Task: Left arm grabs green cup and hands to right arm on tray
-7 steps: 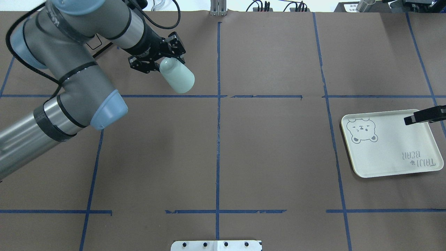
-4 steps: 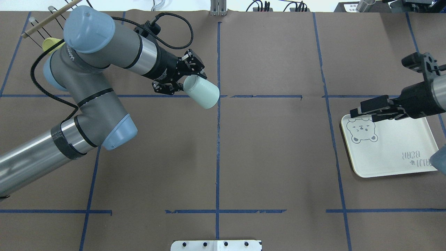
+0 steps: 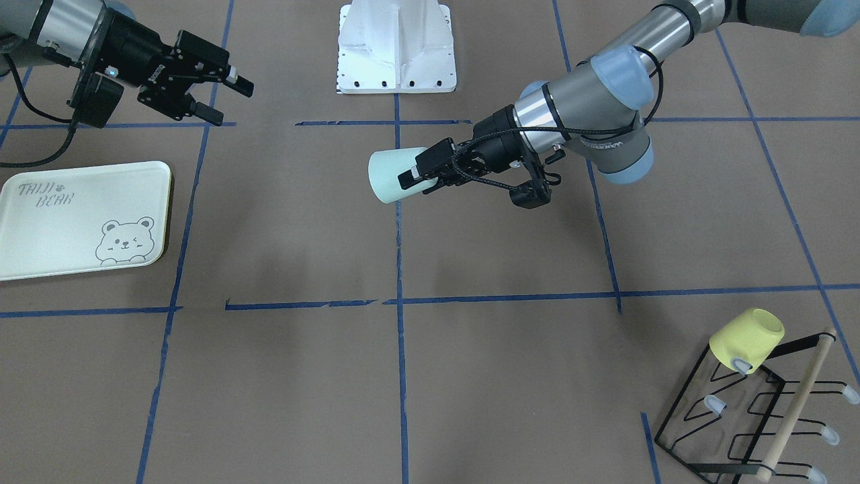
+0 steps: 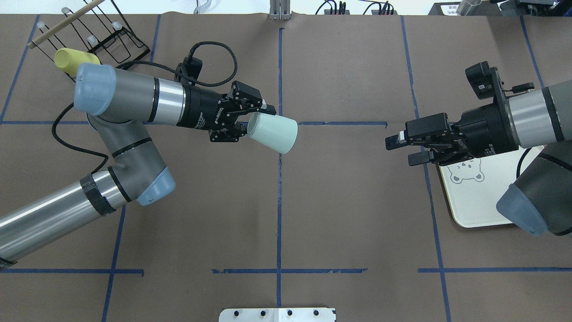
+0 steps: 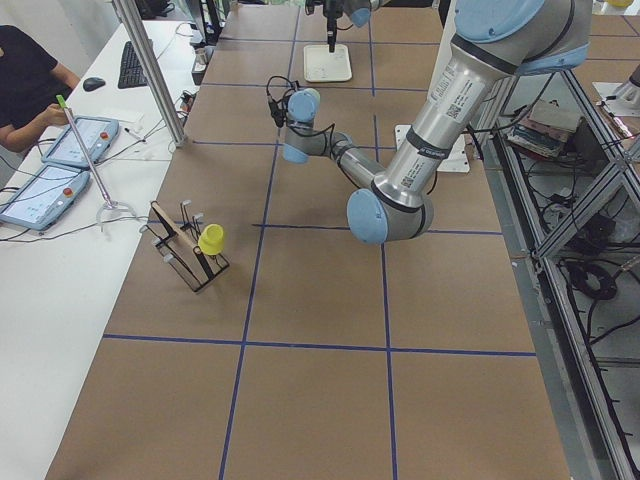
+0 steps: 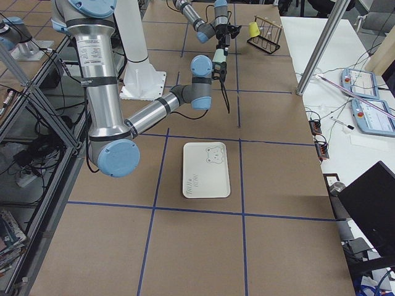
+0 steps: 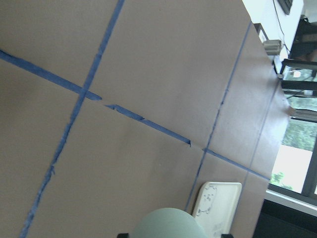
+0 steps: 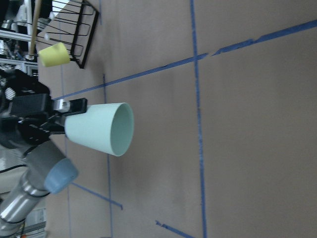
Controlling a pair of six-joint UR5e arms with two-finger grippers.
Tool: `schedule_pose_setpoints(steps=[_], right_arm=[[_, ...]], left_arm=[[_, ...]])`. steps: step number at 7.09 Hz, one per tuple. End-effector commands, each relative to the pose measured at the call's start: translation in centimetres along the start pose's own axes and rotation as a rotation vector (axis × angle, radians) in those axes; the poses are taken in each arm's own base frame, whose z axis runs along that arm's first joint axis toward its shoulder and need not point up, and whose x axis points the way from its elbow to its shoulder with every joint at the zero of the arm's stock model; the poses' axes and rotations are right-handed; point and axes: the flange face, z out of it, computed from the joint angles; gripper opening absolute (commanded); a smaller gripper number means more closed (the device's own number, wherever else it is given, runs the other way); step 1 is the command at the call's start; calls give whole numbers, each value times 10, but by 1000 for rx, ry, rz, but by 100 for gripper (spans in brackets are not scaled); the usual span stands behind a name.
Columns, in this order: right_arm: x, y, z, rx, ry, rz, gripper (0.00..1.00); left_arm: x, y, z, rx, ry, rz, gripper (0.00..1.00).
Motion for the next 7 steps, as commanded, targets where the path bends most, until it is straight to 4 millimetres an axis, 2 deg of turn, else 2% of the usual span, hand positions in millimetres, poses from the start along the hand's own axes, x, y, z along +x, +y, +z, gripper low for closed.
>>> schedule_pose_setpoints(steps=[1, 2, 3, 4, 7], right_arm=[[-45, 14, 22, -33, -116, 11, 100], [-58, 25, 36, -23, -171, -5, 100], [-62, 43, 48, -16, -275, 14, 100], [-60, 57, 56, -35, -343, 28, 100], [-79, 71, 79, -1, -422, 44, 100]], left_arm=[[-39, 21, -14, -137, 238, -104, 3], [-52, 45, -6, -176, 331, -116, 3], [-55, 60, 2, -219, 349, -174, 4], [-58, 62, -3, -272, 349, -347, 4], [-50, 72, -9, -334, 407, -367, 4]])
